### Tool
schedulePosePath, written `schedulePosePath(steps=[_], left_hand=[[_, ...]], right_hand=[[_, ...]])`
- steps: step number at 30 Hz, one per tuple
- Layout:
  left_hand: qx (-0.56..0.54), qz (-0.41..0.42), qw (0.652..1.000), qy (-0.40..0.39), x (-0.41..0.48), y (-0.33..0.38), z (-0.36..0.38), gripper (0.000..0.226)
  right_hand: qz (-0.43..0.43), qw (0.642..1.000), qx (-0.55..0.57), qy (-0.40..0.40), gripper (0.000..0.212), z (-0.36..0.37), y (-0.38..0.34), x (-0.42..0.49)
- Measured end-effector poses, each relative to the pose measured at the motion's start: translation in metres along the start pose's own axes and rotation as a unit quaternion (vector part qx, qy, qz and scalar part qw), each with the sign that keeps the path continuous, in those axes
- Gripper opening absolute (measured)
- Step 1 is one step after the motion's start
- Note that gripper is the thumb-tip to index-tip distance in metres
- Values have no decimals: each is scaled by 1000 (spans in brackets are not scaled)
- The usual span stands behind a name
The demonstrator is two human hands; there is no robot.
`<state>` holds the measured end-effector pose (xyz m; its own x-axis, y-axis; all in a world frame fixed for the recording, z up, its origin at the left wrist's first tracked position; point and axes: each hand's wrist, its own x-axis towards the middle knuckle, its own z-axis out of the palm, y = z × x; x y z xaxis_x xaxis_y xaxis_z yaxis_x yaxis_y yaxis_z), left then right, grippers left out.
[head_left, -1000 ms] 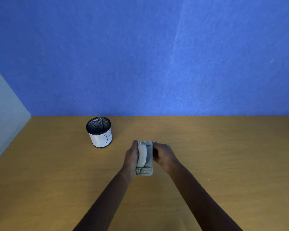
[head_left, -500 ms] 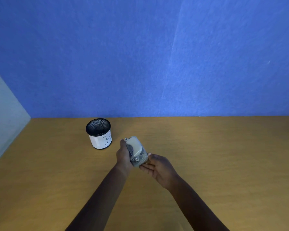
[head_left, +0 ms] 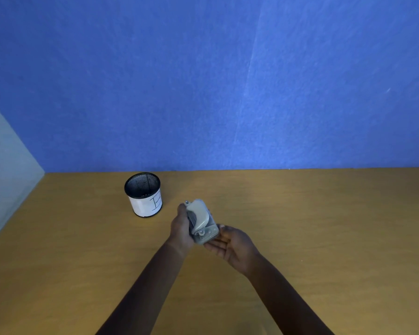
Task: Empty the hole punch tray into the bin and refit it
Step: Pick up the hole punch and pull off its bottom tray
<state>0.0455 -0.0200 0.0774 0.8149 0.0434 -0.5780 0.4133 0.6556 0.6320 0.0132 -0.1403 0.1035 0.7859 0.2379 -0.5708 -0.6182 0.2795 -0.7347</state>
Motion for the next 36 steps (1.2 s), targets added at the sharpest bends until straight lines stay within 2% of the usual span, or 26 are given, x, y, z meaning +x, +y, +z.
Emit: schedulePosePath(steps=[3, 7, 10, 19, 24, 29, 33, 36], left_hand=[[7, -18, 1000, 2, -4, -4, 2, 42], [20, -41, 999, -1, -10, -6, 11, 43], [6, -53, 998, -14, -12, -5, 15, 41], [-1, -24, 1000, 6, -13, -2, 14, 45], [-1, -19, 1000, -12, -15, -1, 13, 42], [-3, -10, 997, -80, -13, -6, 11, 46], [5, 14, 991, -130, -17, -9, 13, 37], [9, 19, 985, -171, -23, -13, 14, 30]], right_hand=[[-72, 991, -106, 32, 35, 3, -3, 3], [-122, 976, -179, 19, 20, 9, -6, 1], [-135, 962, -238, 22, 28, 9, -5, -1], [-134, 968, -213, 6, 17, 7, -6, 0], [-126, 971, -202, -2, 11, 5, -8, 0], [-132, 979, -153, 25, 14, 4, -16, 3], [-154, 981, -100, 62, 16, 5, -25, 6], [-180, 977, -82, 81, 26, 7, -32, 7]])
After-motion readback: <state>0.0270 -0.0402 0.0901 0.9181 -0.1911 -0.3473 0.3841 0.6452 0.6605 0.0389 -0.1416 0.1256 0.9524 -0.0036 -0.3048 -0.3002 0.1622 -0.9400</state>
